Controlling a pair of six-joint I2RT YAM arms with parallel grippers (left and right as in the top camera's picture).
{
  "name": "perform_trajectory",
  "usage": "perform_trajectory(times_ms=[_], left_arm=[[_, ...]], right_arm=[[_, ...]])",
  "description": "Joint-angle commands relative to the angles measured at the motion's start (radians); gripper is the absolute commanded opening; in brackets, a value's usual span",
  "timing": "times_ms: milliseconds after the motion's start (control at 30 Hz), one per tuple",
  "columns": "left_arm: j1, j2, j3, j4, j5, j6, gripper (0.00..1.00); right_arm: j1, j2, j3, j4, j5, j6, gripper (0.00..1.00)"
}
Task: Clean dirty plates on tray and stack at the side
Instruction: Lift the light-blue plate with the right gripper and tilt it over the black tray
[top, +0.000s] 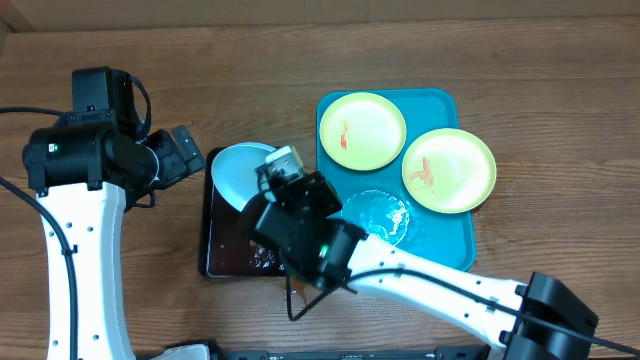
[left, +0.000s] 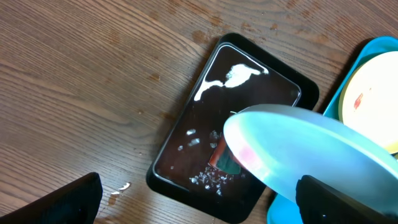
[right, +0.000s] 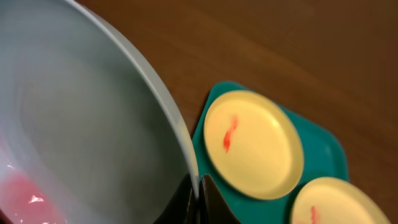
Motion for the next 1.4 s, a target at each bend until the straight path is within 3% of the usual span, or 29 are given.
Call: perform_trajectory(times_ms=[0,433,1367], left_arm=[[0.005,-0.002,0.015,-0.003,0.008,0.015,1.00],[0.004,-0.002,0.015,-0.003,0.014,0.011,1.00],[0.004,-0.002,0.015,-0.003,0.014,0.011,1.00]], right_arm=[[0.046,-0.017,0.023,0.026,0.197,-0.073,0.04],[0.103,-0.047,0.024,0.041,0.312,-0.122,0.04],[0.151,-0.071,0.024,0.024,0.257,-0.329,0.04]])
